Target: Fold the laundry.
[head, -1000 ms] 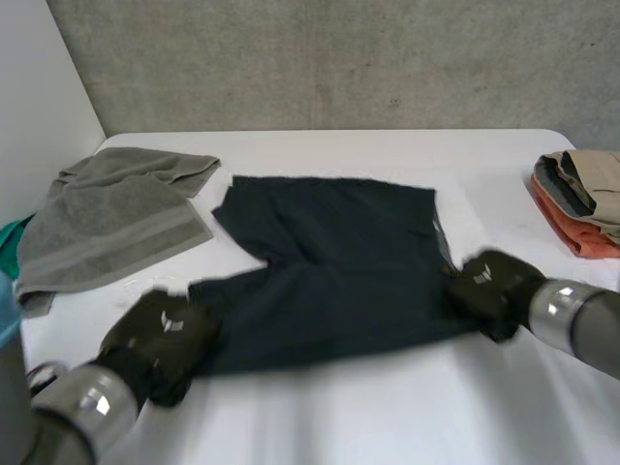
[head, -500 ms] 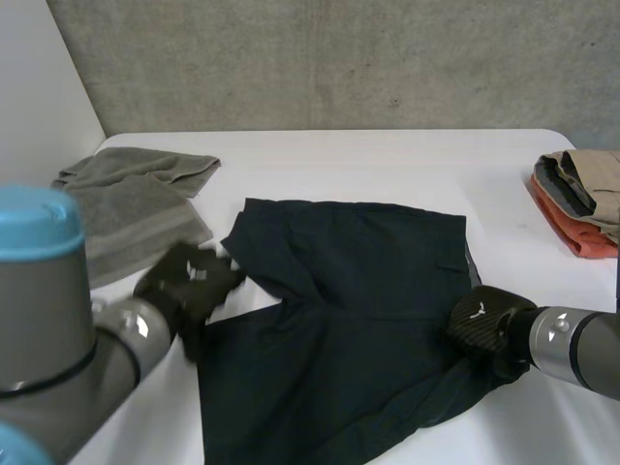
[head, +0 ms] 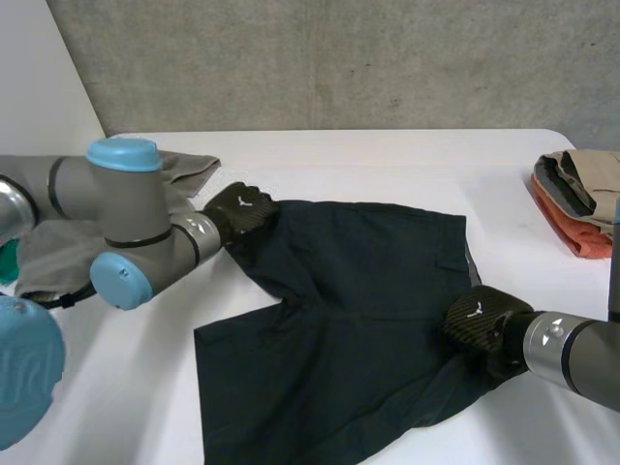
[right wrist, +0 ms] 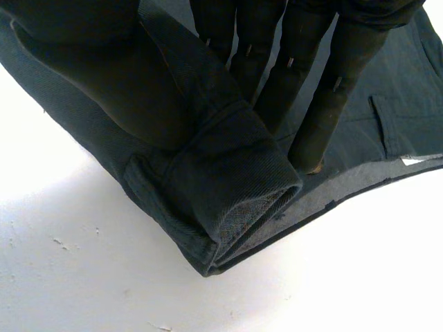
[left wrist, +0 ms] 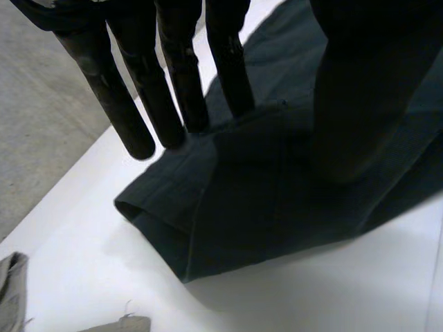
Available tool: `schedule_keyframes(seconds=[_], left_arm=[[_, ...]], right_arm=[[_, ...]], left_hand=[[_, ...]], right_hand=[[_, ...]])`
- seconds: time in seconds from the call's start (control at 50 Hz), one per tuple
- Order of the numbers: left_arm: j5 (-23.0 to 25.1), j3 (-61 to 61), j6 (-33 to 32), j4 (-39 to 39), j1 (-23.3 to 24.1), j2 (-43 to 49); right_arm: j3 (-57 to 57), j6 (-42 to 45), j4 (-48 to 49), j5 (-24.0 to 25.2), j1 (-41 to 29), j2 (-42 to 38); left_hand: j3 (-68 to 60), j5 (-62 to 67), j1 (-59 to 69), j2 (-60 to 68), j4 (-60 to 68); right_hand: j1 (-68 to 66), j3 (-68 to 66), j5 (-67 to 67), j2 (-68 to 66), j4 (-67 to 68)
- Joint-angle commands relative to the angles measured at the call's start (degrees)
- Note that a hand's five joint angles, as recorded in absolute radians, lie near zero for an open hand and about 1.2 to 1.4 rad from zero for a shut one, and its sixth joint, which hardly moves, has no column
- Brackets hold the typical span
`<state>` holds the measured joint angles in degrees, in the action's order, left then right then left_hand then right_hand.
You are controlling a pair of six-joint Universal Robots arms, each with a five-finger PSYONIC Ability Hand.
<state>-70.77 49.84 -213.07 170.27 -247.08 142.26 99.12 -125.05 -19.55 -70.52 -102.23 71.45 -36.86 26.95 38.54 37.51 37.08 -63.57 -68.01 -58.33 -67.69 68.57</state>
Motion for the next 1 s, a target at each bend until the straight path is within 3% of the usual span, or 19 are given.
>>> schedule_keyframes(seconds=[0.02, 0.18, 0.34, 0.48, 0.52, 0.56, 0.66, 0.8, 0.88, 1.0], left_arm=[[-0.15, -0.71, -2.09, 1.64, 0.37, 1.71], [-12.7, 8.24, -2.96, 3.66, 0.29, -5.84], [-20.01, 20.53, -8.93, 1.38, 0.29, -12.09], [-21.25, 25.21, -10.61, 5.15, 0.9, -12.62], [-21.51, 25.57, -10.44, 7.26, 1.17, -13.06], [-21.95, 25.83, -10.18, 8.23, 1.25, -13.76], [-25.11, 27.67, -7.11, 7.8, 1.34, -21.38], [-27.4, 34.26, -1.31, 2.09, 2.04, -33.0], [-26.26, 42.5, 4.48, -4.41, 4.93, -41.86], [-24.15, 51.75, 12.31, -7.85, 9.51, -49.88]], right_arm=[[0.54, 0.07, 0.92, -0.06, 0.36, -0.44], [0.63, 0.07, 1.1, 0.12, 0.8, -0.53], [0.9, -0.28, 1.1, 0.91, -0.25, -0.18], [0.63, -1.42, 1.19, 0.91, -1.48, -0.09], [0.37, -1.86, 1.19, 0.73, -1.66, -0.09], [0.19, -2.21, 1.19, 0.73, -1.83, -0.09], [-0.51, -4.06, 1.27, 0.91, -2.27, 0.26], [-2.88, -7.83, 1.36, 1.35, -3.15, 0.26], [-6.82, -15.46, 1.62, 2.75, -3.15, -0.09], [-11.58, -24.27, 2.5, 3.63, -2.98, -3.16]], left_hand=[[-40.94, 40.85, 39.26, 40.3, 40.72], [-43.14, 43.05, 41.46, 42.49, 42.92], [-43.14, 43.05, 41.46, 42.49, 42.92], [-41.49, 41.4, 39.81, 40.85, 41.27], [-12.83, 12.74, 11.15, 12.19, 12.62], [5.05, -5.14, -6.73, -5.69, -5.27], [16.71, -16.8, -18.39, -17.35, -16.92], [13.71, -13.79, -15.39, -14.35, -13.92], [11.53, -11.62, -13.21, -12.17, -11.74], [7.31, -7.4, -8.99, -7.95, -7.53]], right_hand=[[-16.43, -11.99, -11.67, -12.31, 11.43], [-16.43, -11.99, -11.67, -12.31, 11.43], [-16.43, -11.99, -11.67, -12.31, 11.43], [-16.43, -11.99, -11.67, -12.31, 11.43], [-16.43, -11.99, -11.67, -12.31, 11.43], [-16.43, -11.99, -11.67, -12.31, 11.43], [-16.43, -11.99, -11.67, -12.31, 11.43], [-16.43, -11.99, -11.67, -12.31, 11.43], [-16.43, -11.99, -11.67, -12.31, 11.43], [-16.43, -11.99, -11.67, -12.31, 11.43]])
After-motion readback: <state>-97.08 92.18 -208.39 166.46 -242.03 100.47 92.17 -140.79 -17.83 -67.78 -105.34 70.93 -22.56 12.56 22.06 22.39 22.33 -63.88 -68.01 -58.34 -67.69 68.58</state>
